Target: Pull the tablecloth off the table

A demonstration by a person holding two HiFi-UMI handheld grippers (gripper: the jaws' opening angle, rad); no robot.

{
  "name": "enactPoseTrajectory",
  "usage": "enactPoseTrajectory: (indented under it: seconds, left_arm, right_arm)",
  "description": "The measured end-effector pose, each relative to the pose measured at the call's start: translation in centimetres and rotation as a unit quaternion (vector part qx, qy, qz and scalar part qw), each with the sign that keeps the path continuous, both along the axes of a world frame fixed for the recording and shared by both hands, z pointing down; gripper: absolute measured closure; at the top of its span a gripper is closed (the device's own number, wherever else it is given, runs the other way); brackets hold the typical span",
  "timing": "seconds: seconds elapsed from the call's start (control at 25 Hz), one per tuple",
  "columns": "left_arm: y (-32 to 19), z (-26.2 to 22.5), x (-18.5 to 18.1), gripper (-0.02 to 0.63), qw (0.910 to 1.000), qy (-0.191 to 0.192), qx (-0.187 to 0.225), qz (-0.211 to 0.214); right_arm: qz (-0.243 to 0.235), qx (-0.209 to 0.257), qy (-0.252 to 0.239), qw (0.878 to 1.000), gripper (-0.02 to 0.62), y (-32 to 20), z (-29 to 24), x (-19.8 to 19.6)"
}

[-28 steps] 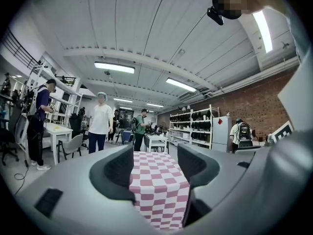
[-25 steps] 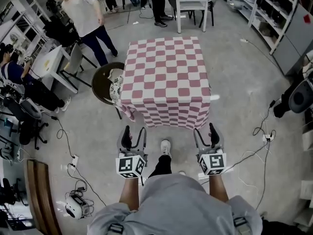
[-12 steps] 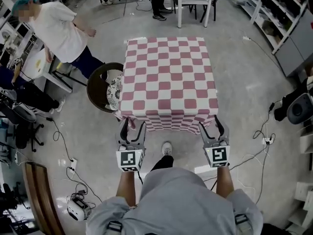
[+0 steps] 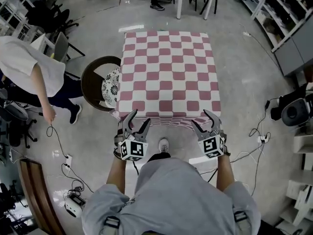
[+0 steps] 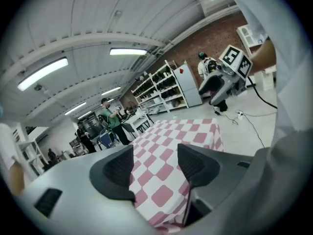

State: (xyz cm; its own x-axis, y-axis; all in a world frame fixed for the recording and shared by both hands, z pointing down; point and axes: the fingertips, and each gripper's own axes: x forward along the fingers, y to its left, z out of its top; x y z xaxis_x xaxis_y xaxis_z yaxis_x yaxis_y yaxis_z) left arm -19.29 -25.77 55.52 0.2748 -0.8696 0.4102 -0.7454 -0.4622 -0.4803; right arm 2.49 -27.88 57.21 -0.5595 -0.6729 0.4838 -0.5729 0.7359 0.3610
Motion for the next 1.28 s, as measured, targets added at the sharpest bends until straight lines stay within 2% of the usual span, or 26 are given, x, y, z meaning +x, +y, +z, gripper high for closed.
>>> enactPoseTrajectory:
  seconds: [0.12,0.2,0.28,0.52,0.68,0.84,0.96,1.08,1.28]
  left_arm:
    - [-0.8,3.3,0.8,0.342,0.9945,-0.084,-0.031,0.055]
    - [-1.1,5.5,1.2,0.342,0.9851,-0.137,-0.05,0.091]
    - [-1.5,7.6,1.4,0.342,0.976,-0.168,-0.074,0.117]
    - [-2.4,13.8,1.3,0.342,0.9522,-0.205,-0.152,0.167]
    - [-3.2,16.6,1.8,0.342,0.9475,-0.193,-0.179,0.182]
    - [-3.2,20.1,1.1,0.342,0.9282,-0.24,-0.198,0.204]
    - [-3.3,22.5,0.9,0.342,0.9165,-0.266,-0.207,0.216]
    - [-3.8,24.2,0.9,0.342,0.9106,-0.273,-0.218,0.22]
    - [-4.8,26.4,0.4,0.342,0.9059,-0.277,-0.237,0.214]
  right_arm:
    - [-0.017,-0.01,0.035,0.999,0.326,-1.3,2.0,-1.0]
    - [-0.025,-0.024,0.05,0.998,0.326,-1.9,3.2,-1.4]
    - [-0.04,-0.041,0.075,0.996,0.326,-2.2,4.6,-1.9]
    - [-0.081,-0.09,0.157,0.98,0.326,-3.0,11.3,-2.8]
    - [-0.105,-0.12,0.21,0.965,0.325,-3.4,15.7,-2.8]
    - [-0.128,-0.161,0.248,0.947,0.326,-3.2,19.8,-4.0]
    - [-0.143,-0.162,0.286,0.933,0.326,-3.0,22.2,-4.6]
    - [-0.145,-0.155,0.314,0.925,0.326,-3.6,23.6,-4.6]
    - [-0.147,-0.147,0.356,0.911,0.326,-4.2,25.9,-3.7]
